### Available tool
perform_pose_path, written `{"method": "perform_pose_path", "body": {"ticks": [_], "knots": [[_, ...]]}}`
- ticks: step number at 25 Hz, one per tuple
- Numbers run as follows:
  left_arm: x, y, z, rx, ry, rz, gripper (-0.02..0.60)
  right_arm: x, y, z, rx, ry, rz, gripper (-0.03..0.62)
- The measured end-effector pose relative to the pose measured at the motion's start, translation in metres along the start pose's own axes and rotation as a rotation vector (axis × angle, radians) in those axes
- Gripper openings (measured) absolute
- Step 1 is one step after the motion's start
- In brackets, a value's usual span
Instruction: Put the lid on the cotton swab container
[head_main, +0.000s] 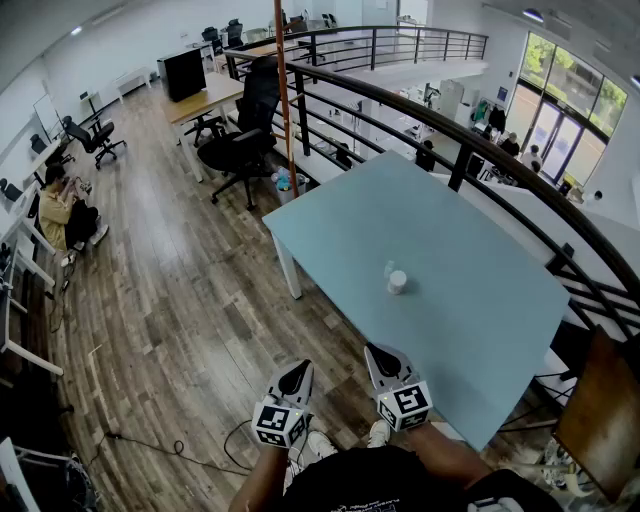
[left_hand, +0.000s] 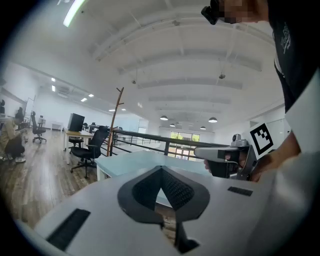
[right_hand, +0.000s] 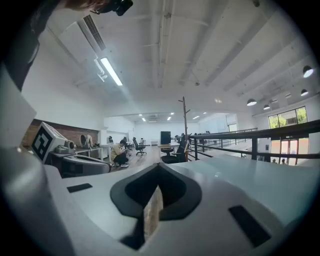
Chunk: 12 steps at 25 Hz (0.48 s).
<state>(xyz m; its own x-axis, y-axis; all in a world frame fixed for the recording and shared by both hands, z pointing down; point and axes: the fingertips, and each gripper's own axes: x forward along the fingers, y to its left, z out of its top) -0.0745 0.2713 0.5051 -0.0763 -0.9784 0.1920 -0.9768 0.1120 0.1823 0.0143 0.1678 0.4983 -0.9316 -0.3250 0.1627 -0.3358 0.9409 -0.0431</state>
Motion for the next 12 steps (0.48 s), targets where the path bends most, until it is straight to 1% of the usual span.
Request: {"method": "perform_pose_path", "body": {"ticks": [3, 8, 12], "knots": [[0.001, -0.004, -0.001, -0.012, -0.028, 0.0, 0.011, -0.007, -0.001, 0.008, -0.014, -0.009, 0.005, 0.017], [0.001, -0.012, -0.004, -0.005, -0.024, 0.009, 0.011, -0.014, -0.003, 0.005, -0.025, 0.001, 0.005, 0.017], [-0.001, -0.018, -0.003, 0.006, -0.028, -0.003, 0.011, -0.014, 0.0, 0.009, -0.049, -0.01, 0.011, 0.017]]}}
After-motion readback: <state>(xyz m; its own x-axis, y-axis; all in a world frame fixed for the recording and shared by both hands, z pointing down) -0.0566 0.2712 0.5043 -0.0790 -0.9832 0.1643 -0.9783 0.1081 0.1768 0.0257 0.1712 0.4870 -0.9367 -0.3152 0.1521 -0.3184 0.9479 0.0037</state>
